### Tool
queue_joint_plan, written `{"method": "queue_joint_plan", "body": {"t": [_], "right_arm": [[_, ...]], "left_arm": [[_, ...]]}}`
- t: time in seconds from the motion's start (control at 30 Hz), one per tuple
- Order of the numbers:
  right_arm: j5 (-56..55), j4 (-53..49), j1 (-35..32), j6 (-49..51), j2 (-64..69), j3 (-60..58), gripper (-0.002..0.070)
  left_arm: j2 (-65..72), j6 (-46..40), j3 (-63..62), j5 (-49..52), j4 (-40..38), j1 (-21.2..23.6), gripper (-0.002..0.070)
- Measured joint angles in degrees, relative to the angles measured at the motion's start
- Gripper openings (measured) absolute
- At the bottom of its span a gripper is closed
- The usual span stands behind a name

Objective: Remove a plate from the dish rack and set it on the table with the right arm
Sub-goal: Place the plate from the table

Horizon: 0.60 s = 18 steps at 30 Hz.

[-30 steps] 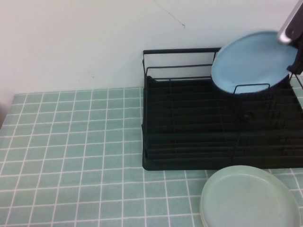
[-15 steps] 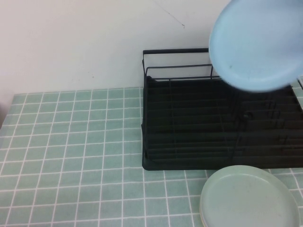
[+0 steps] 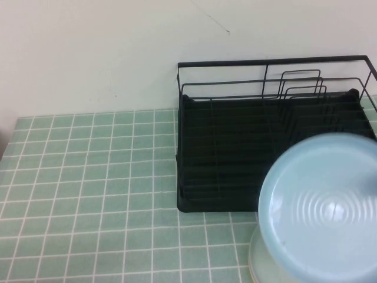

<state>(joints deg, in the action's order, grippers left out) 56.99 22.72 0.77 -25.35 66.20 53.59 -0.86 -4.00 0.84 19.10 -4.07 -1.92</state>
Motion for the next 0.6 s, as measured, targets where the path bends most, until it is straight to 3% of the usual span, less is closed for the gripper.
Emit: {"method": "queue_joint_plan", "body": {"t": [0.23, 0.6], "right_arm": [[-7.51, 2.23, 0.0, 0.0, 0.48, -12.43, 0.0024], [-12.29, 7.15, 0.0, -3.84, 9.23, -13.99, 0.0024]], "left_arm": [[0.0, 0.0, 0.0, 0.0, 0.0, 0.0, -0.0004], [0.0, 0.0, 0.0, 0.0, 0.0, 0.0, -0.0004]]}}
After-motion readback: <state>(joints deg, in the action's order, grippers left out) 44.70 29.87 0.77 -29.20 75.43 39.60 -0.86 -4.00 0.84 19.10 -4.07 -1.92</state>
